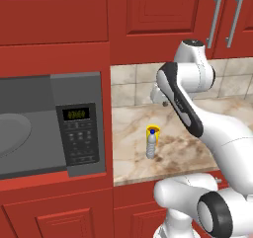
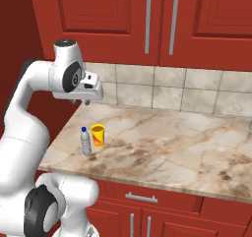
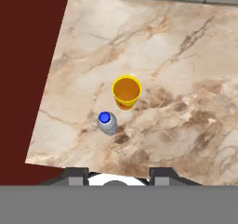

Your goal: Place the microwavable item in the microwave. Then, close the microwave door and press the start button.

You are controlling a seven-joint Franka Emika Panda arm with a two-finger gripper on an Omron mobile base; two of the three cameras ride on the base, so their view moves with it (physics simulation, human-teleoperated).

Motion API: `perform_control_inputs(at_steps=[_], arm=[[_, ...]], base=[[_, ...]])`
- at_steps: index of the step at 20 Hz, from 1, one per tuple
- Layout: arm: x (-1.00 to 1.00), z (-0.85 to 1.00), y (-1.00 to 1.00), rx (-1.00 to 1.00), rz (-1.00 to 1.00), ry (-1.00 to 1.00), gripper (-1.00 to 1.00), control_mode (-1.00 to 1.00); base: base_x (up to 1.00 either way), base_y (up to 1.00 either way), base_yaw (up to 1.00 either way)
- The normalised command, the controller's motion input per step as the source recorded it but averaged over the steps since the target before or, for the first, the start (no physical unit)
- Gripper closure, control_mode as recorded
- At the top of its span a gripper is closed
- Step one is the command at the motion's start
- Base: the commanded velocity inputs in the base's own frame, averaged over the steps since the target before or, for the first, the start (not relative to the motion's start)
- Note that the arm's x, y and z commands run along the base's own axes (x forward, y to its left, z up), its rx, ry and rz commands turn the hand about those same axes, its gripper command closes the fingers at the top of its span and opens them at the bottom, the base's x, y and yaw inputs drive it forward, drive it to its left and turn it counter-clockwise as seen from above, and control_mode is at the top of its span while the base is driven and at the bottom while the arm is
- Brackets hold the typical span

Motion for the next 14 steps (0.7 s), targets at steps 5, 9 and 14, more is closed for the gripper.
perform_control_inputs(at_steps=[5, 9, 14], arm=[[-0.17, -0.41, -0.08, 0.01, 0.0, -0.01, -1.0, -1.0], [0.0, -0.92, -0.44, 0.1, -0.14, 0.06, -1.0, -1.0], [0.5, -0.59, -0.32, 0.08, -0.15, 0.04, -1.0, -1.0]], base=[[0.0, 0.0, 0.0], [0.0, 0.0, 0.0], [0.0, 0.0, 0.0]])
